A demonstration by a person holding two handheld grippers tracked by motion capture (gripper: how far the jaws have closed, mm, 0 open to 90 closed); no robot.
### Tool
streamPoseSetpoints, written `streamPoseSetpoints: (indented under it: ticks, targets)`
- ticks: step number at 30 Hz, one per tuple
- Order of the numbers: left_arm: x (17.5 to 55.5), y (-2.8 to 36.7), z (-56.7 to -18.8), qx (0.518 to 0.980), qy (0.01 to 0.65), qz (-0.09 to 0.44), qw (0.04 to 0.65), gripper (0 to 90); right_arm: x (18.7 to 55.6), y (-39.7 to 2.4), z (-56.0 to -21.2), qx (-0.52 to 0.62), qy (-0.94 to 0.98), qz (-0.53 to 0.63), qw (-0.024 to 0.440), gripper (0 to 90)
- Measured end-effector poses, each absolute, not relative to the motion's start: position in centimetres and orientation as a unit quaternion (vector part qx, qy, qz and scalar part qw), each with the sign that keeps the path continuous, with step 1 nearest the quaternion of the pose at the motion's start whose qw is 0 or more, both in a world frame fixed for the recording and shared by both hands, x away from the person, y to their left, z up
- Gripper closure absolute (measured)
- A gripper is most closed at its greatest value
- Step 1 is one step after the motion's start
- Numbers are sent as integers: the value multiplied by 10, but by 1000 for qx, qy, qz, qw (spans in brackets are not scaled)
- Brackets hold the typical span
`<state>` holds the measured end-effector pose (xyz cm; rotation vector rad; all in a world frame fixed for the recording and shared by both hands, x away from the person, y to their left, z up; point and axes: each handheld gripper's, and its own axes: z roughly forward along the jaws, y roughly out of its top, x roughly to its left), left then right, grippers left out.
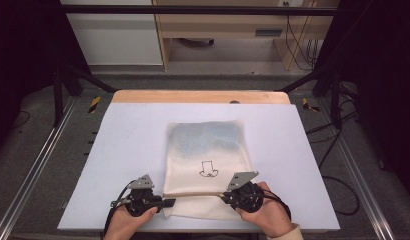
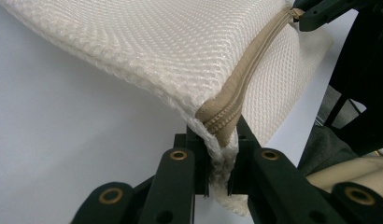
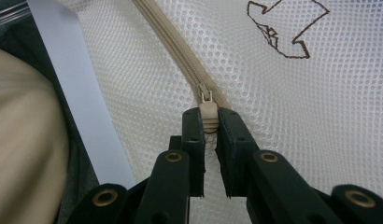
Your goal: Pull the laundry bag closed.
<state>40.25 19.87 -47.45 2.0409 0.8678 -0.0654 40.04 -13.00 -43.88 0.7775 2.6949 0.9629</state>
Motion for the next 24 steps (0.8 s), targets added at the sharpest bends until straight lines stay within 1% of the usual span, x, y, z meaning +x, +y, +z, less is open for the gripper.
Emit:
streamPoseSetpoints:
  ticks: [24]
  targets:
    - [402,199,-474,823,350,-28,446,824,401,-132,-439,263,905,322,89,819]
